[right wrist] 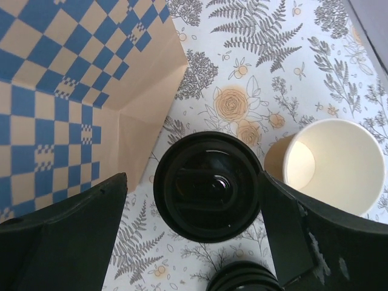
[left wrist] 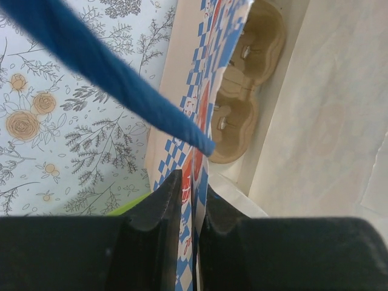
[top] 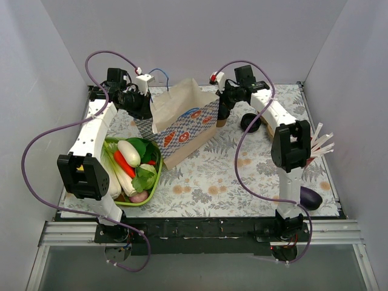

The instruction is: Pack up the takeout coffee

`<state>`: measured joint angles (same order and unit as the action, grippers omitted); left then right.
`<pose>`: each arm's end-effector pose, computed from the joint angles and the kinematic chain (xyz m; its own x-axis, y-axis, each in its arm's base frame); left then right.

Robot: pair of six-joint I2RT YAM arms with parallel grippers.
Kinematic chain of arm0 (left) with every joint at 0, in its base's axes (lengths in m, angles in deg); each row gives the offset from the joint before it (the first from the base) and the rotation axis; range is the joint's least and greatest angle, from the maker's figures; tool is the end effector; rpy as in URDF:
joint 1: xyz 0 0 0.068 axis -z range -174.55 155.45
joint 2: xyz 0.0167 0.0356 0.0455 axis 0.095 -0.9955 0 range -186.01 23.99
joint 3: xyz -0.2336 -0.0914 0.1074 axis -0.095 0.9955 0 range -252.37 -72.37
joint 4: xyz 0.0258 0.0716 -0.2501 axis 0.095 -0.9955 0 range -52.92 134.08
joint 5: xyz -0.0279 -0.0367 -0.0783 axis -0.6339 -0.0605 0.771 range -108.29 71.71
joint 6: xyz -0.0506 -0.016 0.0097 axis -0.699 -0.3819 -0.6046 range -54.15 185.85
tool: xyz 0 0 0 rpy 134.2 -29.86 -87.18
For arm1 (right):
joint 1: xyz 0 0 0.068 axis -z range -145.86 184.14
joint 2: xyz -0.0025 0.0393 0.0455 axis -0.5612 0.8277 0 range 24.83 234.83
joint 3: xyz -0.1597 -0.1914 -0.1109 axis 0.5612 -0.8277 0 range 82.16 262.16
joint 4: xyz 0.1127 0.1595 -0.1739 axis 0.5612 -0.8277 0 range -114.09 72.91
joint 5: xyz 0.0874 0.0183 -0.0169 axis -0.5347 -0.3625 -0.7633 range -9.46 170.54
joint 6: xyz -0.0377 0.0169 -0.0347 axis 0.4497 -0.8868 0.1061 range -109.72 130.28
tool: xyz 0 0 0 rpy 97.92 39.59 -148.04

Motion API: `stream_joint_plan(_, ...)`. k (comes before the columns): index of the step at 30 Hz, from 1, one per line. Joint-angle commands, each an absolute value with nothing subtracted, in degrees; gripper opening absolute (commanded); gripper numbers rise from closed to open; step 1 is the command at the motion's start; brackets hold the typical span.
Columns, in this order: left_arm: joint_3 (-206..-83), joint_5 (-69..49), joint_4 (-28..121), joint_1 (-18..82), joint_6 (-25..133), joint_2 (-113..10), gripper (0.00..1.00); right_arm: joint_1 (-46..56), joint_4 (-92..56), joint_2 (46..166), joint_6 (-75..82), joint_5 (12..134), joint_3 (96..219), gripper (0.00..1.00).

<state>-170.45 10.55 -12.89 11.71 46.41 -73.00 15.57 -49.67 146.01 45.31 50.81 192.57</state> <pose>0.3509 -0.0557 0.3531 -0.8974 -0.1947 -0.3960 0.0698 0.8234 -0.5632 0.4540 0.1712 0.2805 -0.1780 -0.5856 -0.7908 -0.8798 0.4546 -0.1386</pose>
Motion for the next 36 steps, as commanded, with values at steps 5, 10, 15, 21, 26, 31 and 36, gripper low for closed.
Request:
stream_joint_plan(5,-170.55,10.18,-14.63,11.34,46.34,-71.28,0.15,14.45,-45.58,148.31,43.42,55.22,194.66,0.95)
stream_joint_plan(10,-170.02,10.63,-14.63,11.34,46.42,-71.19,0.16,14.45,-45.22,148.58,43.68,57.16,194.75,0.96)
stream_joint_plan(15,-170.02,10.98,-14.8,11.34,46.34,-71.45,0.17,14.36,-44.87,148.4,43.07,57.33,194.84,0.95)
stream_joint_plan(21,-170.28,11.24,-15.07,11.34,46.69,-72.07,0.18,14.36,-46.53,150.07,42.62,59.1,196.07,0.96)
stream_joint_plan(26,-170.46,11.94,-15.07,11.34,46.6,-72.33,0.19,14.36,-47.67,149.9,42.71,59.71,194.49,0.94)
stream_joint_plan(31,-170.54,12.03,-14.98,11.34,46.69,-72.6,0.19,14.36,-48.21,150.42,42.71,60.24,194.22,0.93)
stream_joint_plan(36,-170.28,12.12,-15.07,11.34,46.69,-72.6,0.19,14.36,-48.56,151.13,42.36,60.85,194.58,0.91)
